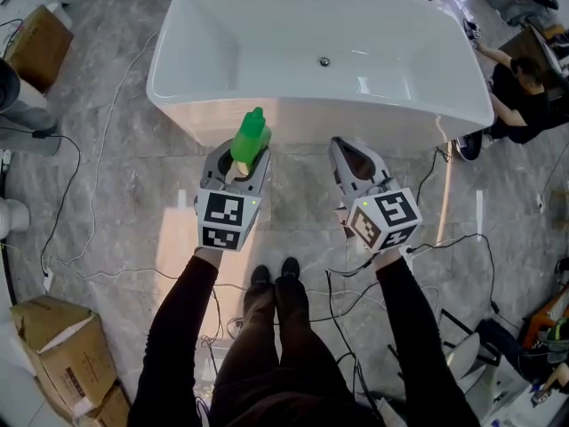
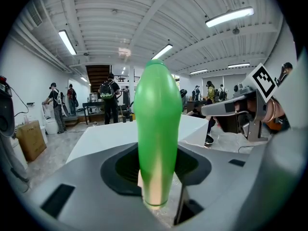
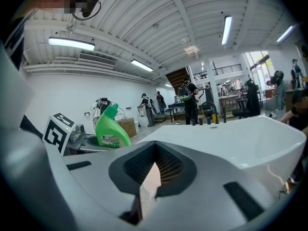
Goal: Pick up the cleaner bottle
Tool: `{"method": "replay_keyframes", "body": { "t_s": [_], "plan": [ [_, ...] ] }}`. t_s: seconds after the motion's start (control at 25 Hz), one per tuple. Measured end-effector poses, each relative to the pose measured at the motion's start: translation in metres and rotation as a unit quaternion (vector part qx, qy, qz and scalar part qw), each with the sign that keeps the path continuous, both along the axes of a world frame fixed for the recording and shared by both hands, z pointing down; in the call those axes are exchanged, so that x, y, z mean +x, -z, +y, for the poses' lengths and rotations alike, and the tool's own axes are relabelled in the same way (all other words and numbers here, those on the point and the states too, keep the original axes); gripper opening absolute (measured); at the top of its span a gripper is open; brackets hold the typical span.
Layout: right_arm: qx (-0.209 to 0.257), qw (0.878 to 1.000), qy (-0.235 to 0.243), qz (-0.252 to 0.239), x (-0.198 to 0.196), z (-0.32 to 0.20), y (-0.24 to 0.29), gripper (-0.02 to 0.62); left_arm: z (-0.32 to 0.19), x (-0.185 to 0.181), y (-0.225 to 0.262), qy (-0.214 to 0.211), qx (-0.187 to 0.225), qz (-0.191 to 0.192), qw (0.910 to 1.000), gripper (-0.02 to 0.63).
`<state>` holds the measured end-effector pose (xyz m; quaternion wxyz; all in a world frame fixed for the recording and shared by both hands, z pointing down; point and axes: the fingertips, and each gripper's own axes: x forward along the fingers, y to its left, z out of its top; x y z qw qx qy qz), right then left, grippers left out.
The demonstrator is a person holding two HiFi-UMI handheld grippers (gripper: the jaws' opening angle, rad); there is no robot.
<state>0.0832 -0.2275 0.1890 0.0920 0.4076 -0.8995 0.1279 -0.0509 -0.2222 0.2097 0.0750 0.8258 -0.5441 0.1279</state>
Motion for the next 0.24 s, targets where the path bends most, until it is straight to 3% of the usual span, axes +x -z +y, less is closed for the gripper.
{"method": "replay_keyframes", "body": {
  "t_s": [0.24],
  "plan": [
    [0.006, 1.000, 0.002, -0.002, 0.0027, -0.0036, 0.0047, 0.000, -0.0004, 0.0039, 0.0010, 0.003, 0.002, 0.000, 1.0000, 0.184]
  ]
}}
